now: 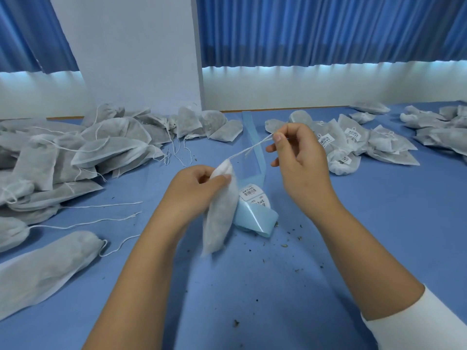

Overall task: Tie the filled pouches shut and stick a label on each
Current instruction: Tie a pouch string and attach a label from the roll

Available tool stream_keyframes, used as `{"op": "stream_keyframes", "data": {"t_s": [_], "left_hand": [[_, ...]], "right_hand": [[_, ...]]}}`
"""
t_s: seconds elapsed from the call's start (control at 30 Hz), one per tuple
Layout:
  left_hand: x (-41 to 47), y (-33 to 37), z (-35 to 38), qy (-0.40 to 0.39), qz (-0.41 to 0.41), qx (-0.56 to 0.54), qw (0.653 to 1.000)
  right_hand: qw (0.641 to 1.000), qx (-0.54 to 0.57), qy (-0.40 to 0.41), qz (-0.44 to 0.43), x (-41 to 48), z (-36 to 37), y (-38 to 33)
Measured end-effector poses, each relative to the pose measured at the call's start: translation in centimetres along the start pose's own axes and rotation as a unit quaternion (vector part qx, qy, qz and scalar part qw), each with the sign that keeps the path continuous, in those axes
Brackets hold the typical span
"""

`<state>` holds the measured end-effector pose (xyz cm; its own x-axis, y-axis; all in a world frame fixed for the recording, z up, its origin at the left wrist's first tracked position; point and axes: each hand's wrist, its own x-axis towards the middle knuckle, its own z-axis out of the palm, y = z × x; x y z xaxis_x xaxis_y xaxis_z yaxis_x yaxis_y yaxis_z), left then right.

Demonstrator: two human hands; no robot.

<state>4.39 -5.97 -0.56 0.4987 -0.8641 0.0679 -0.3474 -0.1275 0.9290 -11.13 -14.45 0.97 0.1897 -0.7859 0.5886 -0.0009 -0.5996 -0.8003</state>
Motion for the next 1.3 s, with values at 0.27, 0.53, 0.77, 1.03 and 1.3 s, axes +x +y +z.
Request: {"op": "stream_keyframes", "data": {"t_s": [0.27, 0.53, 0.77, 1.03, 1.3], "left_hand": [[0.9, -0.5, -0.9, 0.113, -0.057, -0.098, 0.987], [0.8, 0.3, -0.7, -0.020, -0.160, -0.412, 0.897], [0.1, 0.8, -0.8, -0.131, -0.062, -0.364, 0.920], [1.2, -0.4, -1.0, 0.049, -0.100, -0.324, 0.940], [1.5, -0.7, -1.3, 0.065, -0.120, -0.295, 0.946]], "right_hand": [[0.988, -0.033, -0.137, -0.060, -1.1, 0.7, -0.2], [0.941, -0.156, -0.283, -0.100, -2.6, 1.8, 0.9], [0.945, -0.141, -0.286, -0.074, -2.3, 1.7, 0.8], [0.922, -0.087, -0.309, 0.218, 0.8, -3.0, 1.9], [0.859, -0.070, -0.397, 0.317, 0.4, -2.6, 4.1]]}}
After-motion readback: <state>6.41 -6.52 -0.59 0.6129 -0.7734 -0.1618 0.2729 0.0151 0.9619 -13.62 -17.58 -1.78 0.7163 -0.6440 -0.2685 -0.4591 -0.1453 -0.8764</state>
